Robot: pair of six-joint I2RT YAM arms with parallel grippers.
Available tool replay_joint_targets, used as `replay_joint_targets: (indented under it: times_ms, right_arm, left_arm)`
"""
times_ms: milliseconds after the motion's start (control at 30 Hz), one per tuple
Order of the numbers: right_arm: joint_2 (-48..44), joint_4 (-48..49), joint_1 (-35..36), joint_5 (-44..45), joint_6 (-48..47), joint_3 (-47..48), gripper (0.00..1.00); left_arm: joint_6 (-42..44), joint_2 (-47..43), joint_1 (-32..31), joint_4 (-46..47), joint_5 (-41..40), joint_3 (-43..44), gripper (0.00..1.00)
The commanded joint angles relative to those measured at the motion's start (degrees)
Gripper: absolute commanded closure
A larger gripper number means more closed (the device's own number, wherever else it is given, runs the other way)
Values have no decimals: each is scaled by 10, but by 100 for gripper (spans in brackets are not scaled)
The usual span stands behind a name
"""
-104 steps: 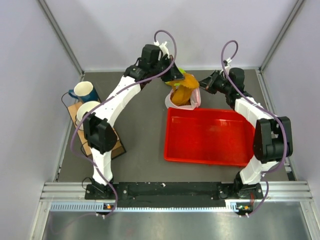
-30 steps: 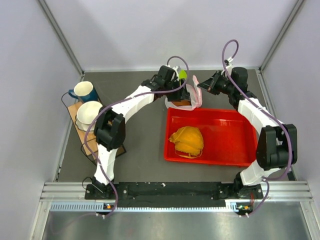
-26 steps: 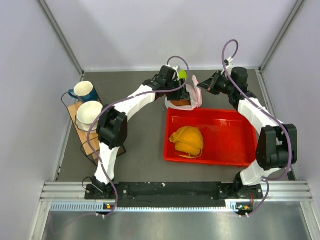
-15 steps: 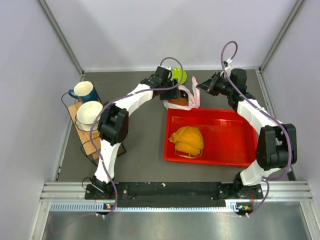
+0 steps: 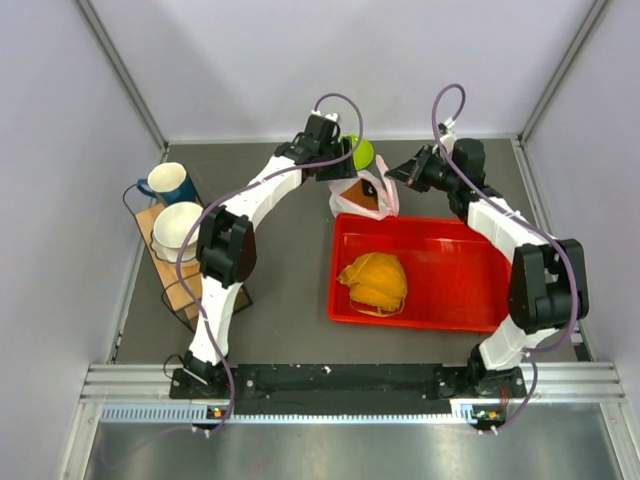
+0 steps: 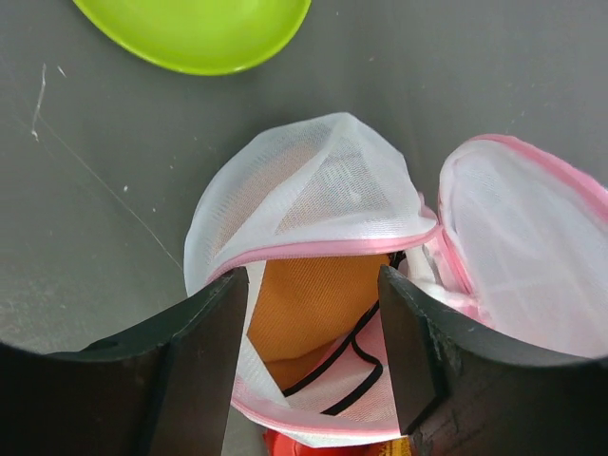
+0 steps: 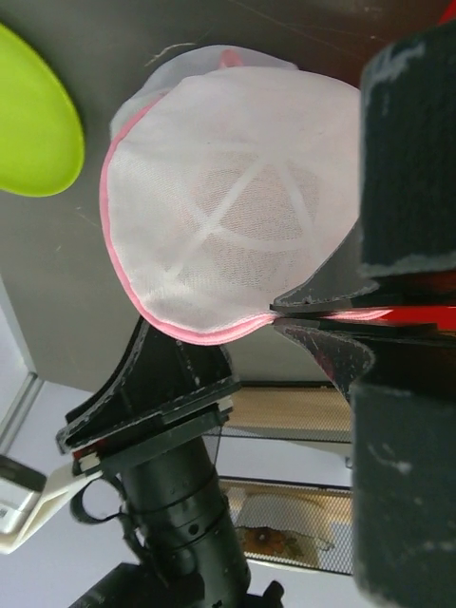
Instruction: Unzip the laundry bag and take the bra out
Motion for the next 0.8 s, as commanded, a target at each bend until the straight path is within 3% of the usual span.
replay_joint_targets:
  times_ms: [0, 233, 433, 533, 700, 767]
  right_arm:
    - [18, 39, 6, -24, 6, 95, 100]
    - [66, -22, 6, -39, -36, 229, 100]
    - [59, 4, 6, -24, -28, 167, 100]
    - [57, 20, 5, -23, -20, 135, 100]
    - [50, 30, 3, -20, -19, 109, 100]
    - [52, 27, 3, -23, -19, 109, 100]
  left_arm:
    - [9, -37, 15, -3, -12, 29, 39]
    - [-12, -64, 16, -19, 71, 44, 43]
    - [-47, -83, -15, 45, 60, -37, 51]
    - [-54, -50, -22, 29, 71, -3, 50]
    - [-36, 2, -31, 15, -7, 27, 50]
    - [-31, 28, -32, 5, 0, 48, 50]
